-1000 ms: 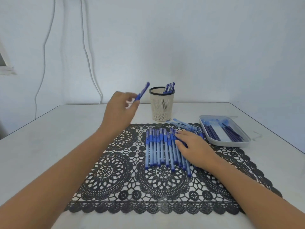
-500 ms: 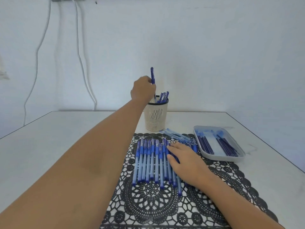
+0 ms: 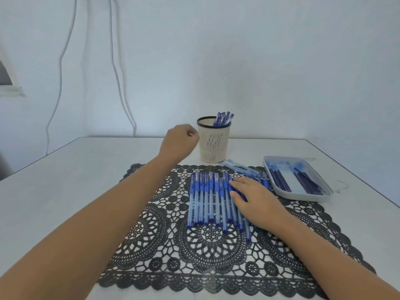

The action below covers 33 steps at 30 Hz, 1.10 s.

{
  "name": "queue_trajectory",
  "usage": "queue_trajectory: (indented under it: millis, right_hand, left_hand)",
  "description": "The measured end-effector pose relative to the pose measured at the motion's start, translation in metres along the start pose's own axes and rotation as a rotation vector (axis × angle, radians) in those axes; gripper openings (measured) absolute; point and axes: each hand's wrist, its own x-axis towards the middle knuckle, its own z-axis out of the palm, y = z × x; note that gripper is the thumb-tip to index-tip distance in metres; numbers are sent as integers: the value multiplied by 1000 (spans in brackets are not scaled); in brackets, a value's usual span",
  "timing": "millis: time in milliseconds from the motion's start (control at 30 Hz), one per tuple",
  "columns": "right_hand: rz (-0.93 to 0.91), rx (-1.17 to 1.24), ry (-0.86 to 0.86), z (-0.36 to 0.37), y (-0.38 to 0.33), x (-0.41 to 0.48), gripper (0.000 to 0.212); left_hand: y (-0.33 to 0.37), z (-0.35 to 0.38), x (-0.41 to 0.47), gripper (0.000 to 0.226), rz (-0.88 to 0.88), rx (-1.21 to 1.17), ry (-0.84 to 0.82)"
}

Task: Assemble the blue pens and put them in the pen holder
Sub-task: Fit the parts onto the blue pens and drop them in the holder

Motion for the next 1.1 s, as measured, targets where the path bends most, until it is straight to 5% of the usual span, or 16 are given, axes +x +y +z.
queue_trajectory:
  millis: [200, 667, 967, 1100]
  right_hand:
    - [9, -2, -2, -1, -2, 0, 44]
    - [10, -23, -9, 0, -4, -1, 45]
    - [-17, 78, 91, -6, -4, -1, 38]
    - [-74, 134, 210, -7, -9, -3, 36]
  left_hand:
    - [-30, -6, -66, 21, -59, 149, -256]
    - [-28, -3, -89, 18, -73, 378, -471]
    - [-32, -17, -96, 12, -86, 280, -295]
    - [-27, -23, -105, 16, 181, 254, -276]
